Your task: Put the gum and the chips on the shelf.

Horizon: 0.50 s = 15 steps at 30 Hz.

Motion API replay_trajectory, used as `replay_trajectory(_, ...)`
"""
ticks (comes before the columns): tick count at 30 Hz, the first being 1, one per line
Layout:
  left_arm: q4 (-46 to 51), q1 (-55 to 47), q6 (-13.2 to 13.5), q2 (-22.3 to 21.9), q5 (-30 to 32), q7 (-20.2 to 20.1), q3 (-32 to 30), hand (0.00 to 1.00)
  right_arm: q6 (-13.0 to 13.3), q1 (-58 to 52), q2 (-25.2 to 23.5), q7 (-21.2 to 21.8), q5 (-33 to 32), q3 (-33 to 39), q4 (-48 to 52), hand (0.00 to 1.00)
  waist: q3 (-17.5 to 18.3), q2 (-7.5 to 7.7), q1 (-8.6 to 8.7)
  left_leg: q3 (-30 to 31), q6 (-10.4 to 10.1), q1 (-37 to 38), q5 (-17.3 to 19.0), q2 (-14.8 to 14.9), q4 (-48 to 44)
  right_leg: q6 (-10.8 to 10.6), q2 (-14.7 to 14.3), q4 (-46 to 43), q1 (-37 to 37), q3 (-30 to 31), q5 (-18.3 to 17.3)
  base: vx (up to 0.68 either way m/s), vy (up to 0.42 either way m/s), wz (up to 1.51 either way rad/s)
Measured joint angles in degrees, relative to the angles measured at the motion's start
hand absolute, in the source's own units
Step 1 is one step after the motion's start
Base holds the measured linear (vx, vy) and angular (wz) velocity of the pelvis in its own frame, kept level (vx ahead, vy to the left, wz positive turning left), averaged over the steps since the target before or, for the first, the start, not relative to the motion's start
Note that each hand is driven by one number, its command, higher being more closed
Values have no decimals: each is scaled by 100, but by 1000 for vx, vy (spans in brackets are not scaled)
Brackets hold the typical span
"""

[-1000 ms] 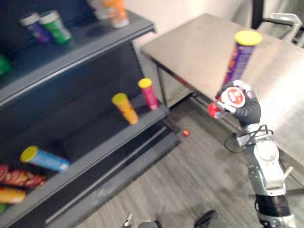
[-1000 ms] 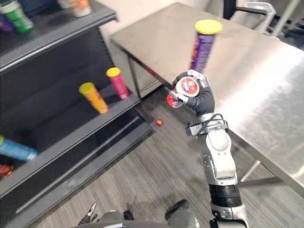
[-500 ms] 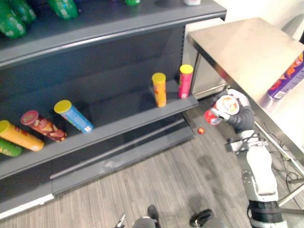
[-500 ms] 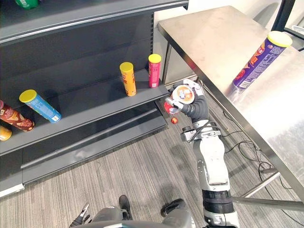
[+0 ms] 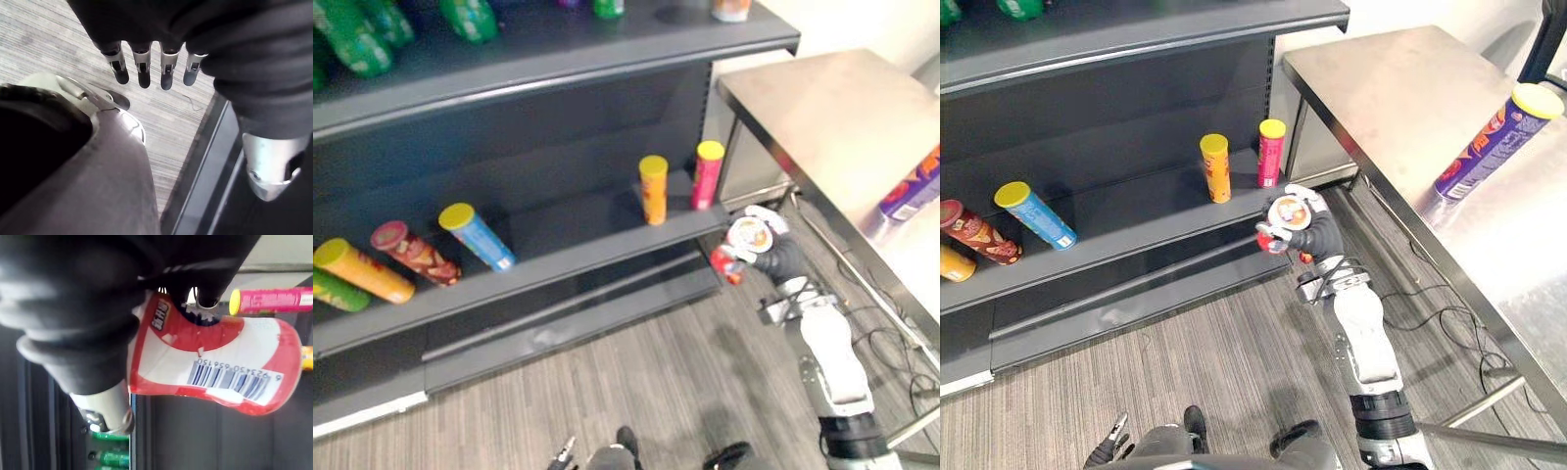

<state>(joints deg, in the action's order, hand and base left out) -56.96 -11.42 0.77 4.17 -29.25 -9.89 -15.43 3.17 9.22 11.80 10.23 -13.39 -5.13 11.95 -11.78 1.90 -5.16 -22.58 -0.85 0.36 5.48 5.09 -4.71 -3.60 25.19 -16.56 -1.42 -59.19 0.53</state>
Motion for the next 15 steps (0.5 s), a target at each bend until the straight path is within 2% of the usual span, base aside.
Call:
replay_trajectory(1, -1, -3, 3, 0, -45, 3, 24, 0, 0, -3, 0, 52, 2, -76, 0, 100, 1, -5, -6, 128, 41, 12, 79, -15, -53, 45, 95, -186, -14, 76, 102, -5, 103, 38)
replay_trajectory(2, -4, -4, -1, 17, -103, 6, 62, 0, 2, -42, 12, 89, 4, -106, 4, 100, -16, -52, 35, 315, 122, 28, 108, -19, -51, 231, 186, -496, 47, 543, 331, 16, 121, 57)
replay_trajectory(3, -2, -25, -1, 42, -100, 10, 124, 0, 2, -86, 26, 96, 4, -101, 4, 100, -19, -59, 70, 456, 113, 29, 103, -39, -54, 380, 203, -655, 114, 931, 449, 88, 188, 104)
replay_trajectory(4, 50, -79, 41, 97, -103, 16, 354, 0, 8, -199, 67, 118, 5, -72, 1, 100, -29, -82, 131, 831, 157, 11, 115, -29, -78, 583, 47, -1087, 559, 2508, 470, 100, 140, 104)
replay_trajectory(5, 54, -70, 52, 139, -102, 30, 400, 0, 8, -234, 64, 129, 5, -73, 1, 100, -34, -60, 146, 996, 191, -16, 107, -23, -74, 454, -179, -1137, 660, 3151, 212, 103, 103, 121)
replay_trajectory(6, 29, -68, 50, 167, -108, 52, 431, 0, 9, -290, 60, 147, 6, -89, 6, 100, -43, -35, 174, 1234, 216, -25, 87, -23, -41, 244, -551, -1149, 740, 3883, -207, 83, 0, 118)
replay_trajectory(7, -9, -65, 56, 176, -97, 66, 430, 0, 11, -367, 57, 147, 5, -98, 26, 100, -43, -33, 198, 1516, 239, -20, 66, -53, -27, 147, -872, -1059, 758, 4419, -497, 97, -24, 140)
replay_trajectory(8, -13, -62, 60, 179, -87, 66, 431, 0, 20, -416, 55, 146, 5, -97, 73, 100, -41, -29, 206, 1777, 241, -15, 67, -139, -27, 78, -1043, -882, 808, 4673, -642, 107, -33, 126)
replay_trajectory(11, -74, -59, 63, 179, -35, 69, 485, 0, 53, -425, 50, 148, 5, -97, 77, 100, -50, -40, 278, 2241, 200, 4, 89, -207, -80, 71, -1273, -564, 1047, 5205, -654, 113, -99, 109)
replay_trajectory(12, -160, -55, 67, 191, -28, 69, 488, 0, 57, -426, 42, 155, 5, -98, 78, 100, -79, -81, 280, 2471, 98, 17, 90, -203, -190, 19, -1355, -413, 1144, 5488, -620, 161, -183, 102)
replay_trajectory(13, -206, -58, 64, 214, -26, 66, 498, 0, 59, -426, 35, 156, 5, -97, 81, 100, -62, -10, 294, 2656, -21, 19, 163, -203, -313, -58, -1401, -221, 1192, 5741, -568, 200, -274, 95)
replay_trajectory(14, -222, -61, 67, 235, -28, 65, 500, 0, 59, -425, 13, 158, 4, -97, 85, 100, -59, 35, 285, 2718, -86, 14, 209, -218, -383, -185, -1414, -111, 1196, 5853, -480, 175, -335, 119)
replay_trajectory(15, -247, -67, 66, 357, -34, 65, 496, 0, 71, -451, -153, 153, 2, -95, 106, 100, -63, 247, 324, 3015, -276, -8, 344, -348, -555, -539, -1317, 158, 1121, 5929, -189, 137, -344, 96)
